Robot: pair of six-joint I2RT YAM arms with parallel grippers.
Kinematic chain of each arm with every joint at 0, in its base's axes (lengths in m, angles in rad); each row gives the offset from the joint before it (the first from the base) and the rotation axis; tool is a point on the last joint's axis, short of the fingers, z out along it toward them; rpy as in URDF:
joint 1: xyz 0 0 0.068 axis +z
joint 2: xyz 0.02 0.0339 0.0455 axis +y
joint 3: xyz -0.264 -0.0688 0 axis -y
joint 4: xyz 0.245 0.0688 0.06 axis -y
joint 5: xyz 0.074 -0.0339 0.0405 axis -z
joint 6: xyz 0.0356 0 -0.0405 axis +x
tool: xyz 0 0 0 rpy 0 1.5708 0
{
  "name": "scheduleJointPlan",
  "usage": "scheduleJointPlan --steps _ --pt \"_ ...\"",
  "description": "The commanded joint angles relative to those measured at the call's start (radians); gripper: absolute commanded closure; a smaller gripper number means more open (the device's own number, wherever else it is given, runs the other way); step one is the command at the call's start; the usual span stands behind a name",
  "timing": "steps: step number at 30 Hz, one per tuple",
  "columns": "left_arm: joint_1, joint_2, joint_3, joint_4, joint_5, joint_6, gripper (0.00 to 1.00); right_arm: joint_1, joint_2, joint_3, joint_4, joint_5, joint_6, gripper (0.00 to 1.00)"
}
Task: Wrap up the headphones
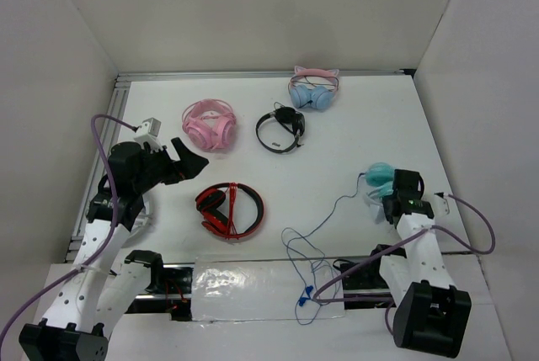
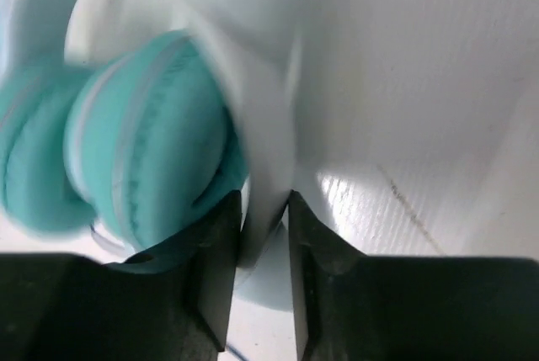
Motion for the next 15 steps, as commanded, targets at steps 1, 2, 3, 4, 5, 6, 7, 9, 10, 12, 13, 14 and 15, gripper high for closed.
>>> scheduleJointPlan --steps 1,2,3,4,5,6,7,9,10,12,13,14,15 --pt "-0.004 -0.005 0.044 0.017 0.007 0.016 0.01 -0.006 -0.049 0.003 0.037 0.053 -0.034 0.7" --pt "-0.004 -0.007 0.044 0.015 0.005 0.016 0.01 -0.007 -0.052 0.005 0.028 0.085 -0.028 0.7" --pt "-0.004 -0.009 0.045 0.012 0.002 0.016 0.01 -0.006 -0.055 0.003 0.023 0.094 -0.029 0.7" --pt "-0.004 -0.009 0.047 0.011 0.001 0.016 0.01 -0.007 -0.055 0.003 0.021 0.102 -0.029 0.69" --pt "-0.003 -0.01 0.047 0.009 0.001 0.016 0.01 -0.006 -0.049 0.003 0.021 0.107 -0.029 0.64" --pt "-0.004 -0.012 0.047 0.008 -0.001 0.015 0.01 -0.006 -0.04 0.002 0.018 0.11 -0.026 0.61" --pt "-0.004 -0.015 0.047 0.008 -0.001 0.015 0.01 -0.007 -0.02 0.002 0.018 0.107 -0.017 0.55" --pt "-0.004 -0.015 0.048 0.003 -0.004 0.013 0.01 -0.007 0.006 -0.002 0.032 0.088 -0.02 0.54" --pt "-0.004 -0.015 0.05 0.001 -0.007 0.013 0.01 -0.007 0.037 -0.002 0.037 0.084 -0.018 0.53" --pt "-0.004 -0.015 0.051 -0.003 -0.015 0.01 0.01 -0.007 0.063 -0.002 0.06 0.067 -0.028 0.55" --pt "-0.004 -0.015 0.053 -0.006 -0.019 0.01 0.01 -0.006 0.098 0.0 0.07 0.059 -0.028 0.55" --pt "-0.004 -0.015 0.053 -0.008 -0.021 0.009 0.01 -0.007 0.099 -0.002 0.071 0.059 -0.031 0.55" --pt "-0.004 -0.015 0.053 -0.008 -0.024 0.009 0.01 -0.007 0.105 -0.002 0.083 0.058 -0.031 0.55"
